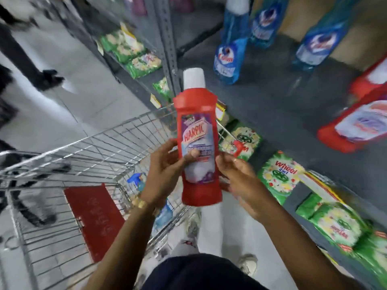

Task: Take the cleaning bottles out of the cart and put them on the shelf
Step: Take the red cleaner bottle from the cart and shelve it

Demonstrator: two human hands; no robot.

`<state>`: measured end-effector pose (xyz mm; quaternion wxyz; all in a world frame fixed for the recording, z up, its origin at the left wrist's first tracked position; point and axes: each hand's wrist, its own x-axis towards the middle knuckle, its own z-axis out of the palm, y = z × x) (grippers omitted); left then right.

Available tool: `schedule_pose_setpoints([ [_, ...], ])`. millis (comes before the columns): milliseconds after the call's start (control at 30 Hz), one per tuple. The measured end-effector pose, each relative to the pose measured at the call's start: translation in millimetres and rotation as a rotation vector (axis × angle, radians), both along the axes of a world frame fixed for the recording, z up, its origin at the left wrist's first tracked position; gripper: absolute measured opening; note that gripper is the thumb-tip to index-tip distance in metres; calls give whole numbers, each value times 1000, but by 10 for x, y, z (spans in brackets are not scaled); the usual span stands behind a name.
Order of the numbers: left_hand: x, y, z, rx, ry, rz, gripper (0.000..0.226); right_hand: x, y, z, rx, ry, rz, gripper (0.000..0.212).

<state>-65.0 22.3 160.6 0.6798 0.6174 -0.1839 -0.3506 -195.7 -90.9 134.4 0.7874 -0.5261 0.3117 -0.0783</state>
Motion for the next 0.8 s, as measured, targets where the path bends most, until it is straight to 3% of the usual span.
schedule_pose_setpoints([
  [200,-878,-272,296,-8,-9,-328,39,-1166,-44,418,-24,-16,-275,34],
  [467,-1620,-678,304,-13,-69,-601,30,-2108,-13,396,-37,-27,-550,38],
  [567,-1819,-833,293,-37,-65,-639,30,-2308,-67,329,-101,-64,-627,36],
  [633,-1957,-1029,308,-78,-94,-690,18,-2426,-188,305,-151,-97,-683,33],
  [800,-2251,-1758,406,-257,-289,-828,25,-2664,-725,360,-362,-178,-793,35],
])
